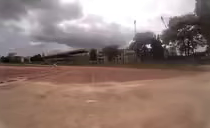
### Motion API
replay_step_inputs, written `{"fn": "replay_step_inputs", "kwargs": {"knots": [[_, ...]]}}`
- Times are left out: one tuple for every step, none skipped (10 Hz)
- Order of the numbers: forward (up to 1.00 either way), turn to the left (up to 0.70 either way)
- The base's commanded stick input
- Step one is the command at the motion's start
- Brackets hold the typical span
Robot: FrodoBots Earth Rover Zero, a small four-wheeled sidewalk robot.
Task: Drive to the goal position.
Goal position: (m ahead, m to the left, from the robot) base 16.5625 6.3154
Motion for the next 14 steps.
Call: {"fn": "replay_step_inputs", "kwargs": {"knots": [[0.45,0.00],[0.45,0.00],[0.45,0.00],[0.45,0.00],[0.45,0.00],[0.45,0.00],[0.45,0.00],[0.45,0.00],[0.45,0.00],[0.45,0.00],[0.45,0.00],[0.45,0.00],[0.45,0.00],[0.45,0.00]]}}
